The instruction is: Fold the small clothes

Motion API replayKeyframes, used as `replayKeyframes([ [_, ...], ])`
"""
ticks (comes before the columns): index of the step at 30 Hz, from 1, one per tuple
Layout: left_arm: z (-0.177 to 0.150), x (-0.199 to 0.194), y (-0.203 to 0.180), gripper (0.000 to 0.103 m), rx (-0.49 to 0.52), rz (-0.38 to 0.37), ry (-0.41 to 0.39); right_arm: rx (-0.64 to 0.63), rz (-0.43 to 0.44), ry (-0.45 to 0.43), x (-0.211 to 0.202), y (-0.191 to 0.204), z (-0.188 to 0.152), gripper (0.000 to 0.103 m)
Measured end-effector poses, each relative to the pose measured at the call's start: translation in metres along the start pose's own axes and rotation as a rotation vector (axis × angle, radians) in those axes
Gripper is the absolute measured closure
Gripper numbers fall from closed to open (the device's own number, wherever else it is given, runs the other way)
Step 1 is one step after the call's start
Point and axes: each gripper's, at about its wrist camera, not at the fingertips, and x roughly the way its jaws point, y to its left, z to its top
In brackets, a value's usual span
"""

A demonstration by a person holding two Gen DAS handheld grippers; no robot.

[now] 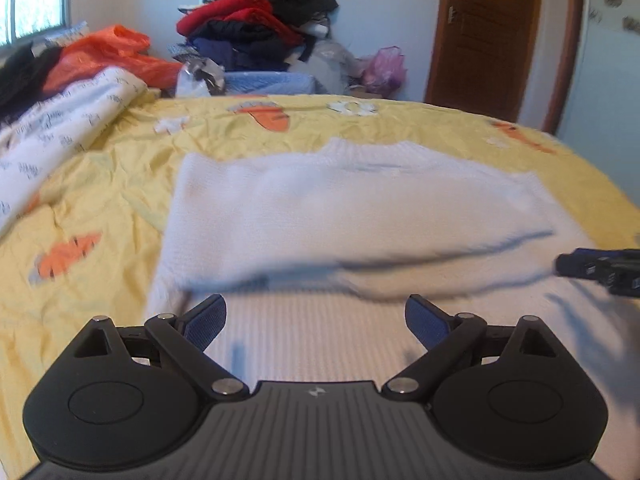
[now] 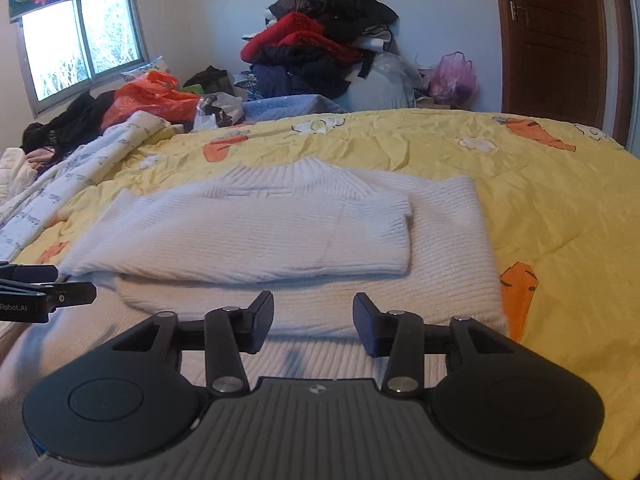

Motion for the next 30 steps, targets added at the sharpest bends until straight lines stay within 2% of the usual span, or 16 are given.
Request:
replayKeyframes([
  [2,-0.018,0.002,-0.002,0.006,0.005,-0.022,0.063,-0.02,0.006,0.028,-0.006,0.003,-0.014,0.036],
  [3,-0.028,0.007,-0.003,0.006,0.016,-0.001,0.096,-0.026,-0.003,0.057,-0.003,0.003,-0.022,0.031],
  [4,-0.038,0.004,-0.008,0.006,0.062,0.037,0.068,-0.03,-0.019,0.089,0.001,0.001,-0.032,0.033],
  [5,-0.044,-0.004,-0.013,0.006,0.094,0.079,0.053,-0.067,-0.026,0.042,-0.005,0.003,-0.04,0.033],
  [6,-0.047,-0.012,-0.015,0.006,0.097,0.093,0.058,-0.084,-0.046,0.049,-0.009,0.007,-0.043,0.033],
  [8,-0.054,-0.036,-0.013,0.006,0.086,0.066,0.045,-0.081,-0.066,0.059,-0.029,0.015,-0.047,0.031],
  [10,-0.062,-0.064,-0.004,0.006,0.068,0.074,0.003,-0.056,-0.029,0.044,-0.056,0.016,-0.052,0.031],
  [14,-0.083,-0.103,0.037,0.006,-0.041,0.129,-0.036,0.063,0.015,0.02,-0.117,-0.008,-0.071,0.031],
  [15,-0.09,-0.11,0.051,0.006,-0.089,0.147,-0.026,0.1,0.012,0.029,-0.13,-0.017,-0.077,0.031],
  [17,-0.106,-0.119,0.076,0.006,-0.191,0.136,0.014,0.173,0.014,0.064,-0.152,-0.034,-0.09,0.03],
  [20,-0.131,-0.129,0.103,0.006,-0.346,0.012,0.077,0.253,0.038,0.132,-0.176,-0.049,-0.113,0.031],
  [21,-0.137,-0.137,0.106,0.006,-0.363,-0.022,0.053,0.254,0.023,0.144,-0.182,-0.05,-0.119,0.031],
  [23,-0.146,-0.144,0.112,0.005,-0.399,-0.105,0.06,0.286,0.016,0.183,-0.193,-0.053,-0.133,0.031],
  [25,-0.149,-0.146,0.12,0.005,-0.456,-0.209,0.086,0.369,0.078,0.234,-0.197,-0.062,-0.146,0.033],
  [28,-0.155,-0.137,0.133,0.005,-0.574,-0.435,0.164,0.494,0.231,0.252,-0.199,-0.07,-0.158,0.033],
  [30,-0.158,-0.133,0.136,0.006,-0.611,-0.498,0.188,0.564,0.291,0.25,-0.195,-0.072,-0.164,0.033],
])
